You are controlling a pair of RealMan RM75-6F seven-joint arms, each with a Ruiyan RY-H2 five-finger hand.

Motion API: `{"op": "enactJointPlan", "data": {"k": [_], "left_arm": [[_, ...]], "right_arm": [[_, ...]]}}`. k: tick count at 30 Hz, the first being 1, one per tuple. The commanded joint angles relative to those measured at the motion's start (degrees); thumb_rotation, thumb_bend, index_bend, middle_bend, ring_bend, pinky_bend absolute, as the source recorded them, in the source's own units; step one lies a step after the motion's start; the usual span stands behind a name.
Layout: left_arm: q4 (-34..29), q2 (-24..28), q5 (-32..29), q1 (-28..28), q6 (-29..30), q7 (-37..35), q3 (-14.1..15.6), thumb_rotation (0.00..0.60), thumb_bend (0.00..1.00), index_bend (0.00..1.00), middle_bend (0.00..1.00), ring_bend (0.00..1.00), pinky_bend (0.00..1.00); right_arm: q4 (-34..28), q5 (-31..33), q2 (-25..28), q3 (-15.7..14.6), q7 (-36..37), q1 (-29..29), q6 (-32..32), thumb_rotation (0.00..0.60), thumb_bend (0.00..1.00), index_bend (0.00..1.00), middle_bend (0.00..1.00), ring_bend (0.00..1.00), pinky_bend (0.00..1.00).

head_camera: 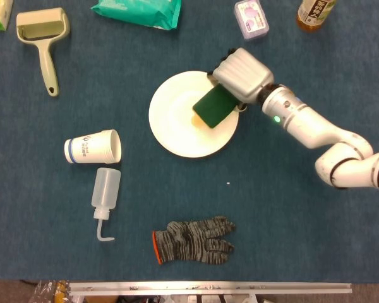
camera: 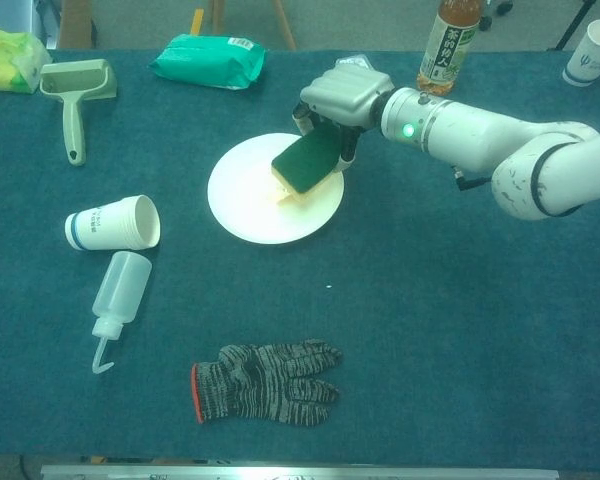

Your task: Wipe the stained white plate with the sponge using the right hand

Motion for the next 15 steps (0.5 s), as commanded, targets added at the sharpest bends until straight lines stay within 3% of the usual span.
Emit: {"op": "enactJointPlan", "data": {"k": [1,15], "left_arm": [[0.1,0.0,0.0,0.0,-0.1,-0.1,0.1,0.600,0.46,0.23,0.04,0.08,0.16],[0.8,-0.3,-0.1,0.2,-0.1,-1.1,0.2,0.600,0.46,0.23,0.04,0.08,0.16]], "right_arm": [[0.9,0.0,-0.8,-0.3,-0.4,0.9,-0.9,0.600,0.02,0.52,0.59,0.44,0.33],[6.9,2.8,-5.7,0.2,-3.5,5.2,-4.5,0.600,0.02,0.52,0.60,0.46,0.34]]}}
